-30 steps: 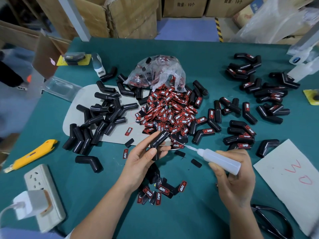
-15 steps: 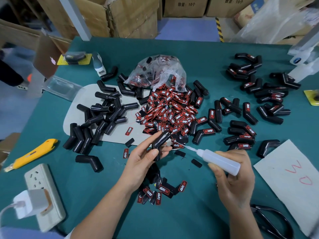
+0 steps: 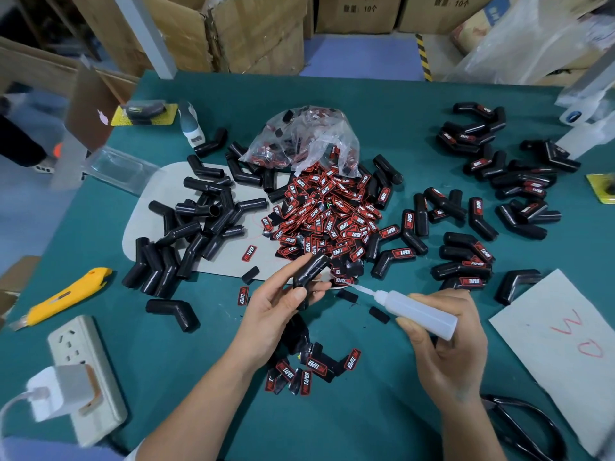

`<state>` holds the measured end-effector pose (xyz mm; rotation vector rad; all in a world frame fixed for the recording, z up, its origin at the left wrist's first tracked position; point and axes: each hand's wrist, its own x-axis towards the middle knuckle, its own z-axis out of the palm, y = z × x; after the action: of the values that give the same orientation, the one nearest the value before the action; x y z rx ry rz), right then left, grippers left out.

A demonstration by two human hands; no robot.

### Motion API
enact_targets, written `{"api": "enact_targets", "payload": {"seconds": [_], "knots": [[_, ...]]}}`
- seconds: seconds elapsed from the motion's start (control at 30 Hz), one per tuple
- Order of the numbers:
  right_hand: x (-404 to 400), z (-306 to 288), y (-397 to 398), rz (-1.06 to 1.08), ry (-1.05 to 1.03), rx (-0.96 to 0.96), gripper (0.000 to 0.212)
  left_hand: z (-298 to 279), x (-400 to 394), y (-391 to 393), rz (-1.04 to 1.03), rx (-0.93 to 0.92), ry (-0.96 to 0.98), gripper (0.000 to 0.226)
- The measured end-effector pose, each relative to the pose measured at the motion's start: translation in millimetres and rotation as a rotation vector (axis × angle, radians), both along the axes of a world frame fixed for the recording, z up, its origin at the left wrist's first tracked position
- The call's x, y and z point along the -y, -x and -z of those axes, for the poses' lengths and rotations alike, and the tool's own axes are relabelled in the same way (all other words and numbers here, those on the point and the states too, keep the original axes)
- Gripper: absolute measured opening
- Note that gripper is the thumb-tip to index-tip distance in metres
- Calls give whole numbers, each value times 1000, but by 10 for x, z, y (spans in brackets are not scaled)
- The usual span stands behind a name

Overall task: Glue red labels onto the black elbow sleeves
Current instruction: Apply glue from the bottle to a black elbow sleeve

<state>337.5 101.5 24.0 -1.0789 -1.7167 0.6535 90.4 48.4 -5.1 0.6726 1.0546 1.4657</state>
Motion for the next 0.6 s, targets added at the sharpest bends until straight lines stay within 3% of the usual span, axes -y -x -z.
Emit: {"api": "enact_targets", "payload": {"seconds": [0.6], "knots": [[1, 5, -3, -4, 14, 13, 43, 29, 8, 4, 10, -7, -13, 53]]}}
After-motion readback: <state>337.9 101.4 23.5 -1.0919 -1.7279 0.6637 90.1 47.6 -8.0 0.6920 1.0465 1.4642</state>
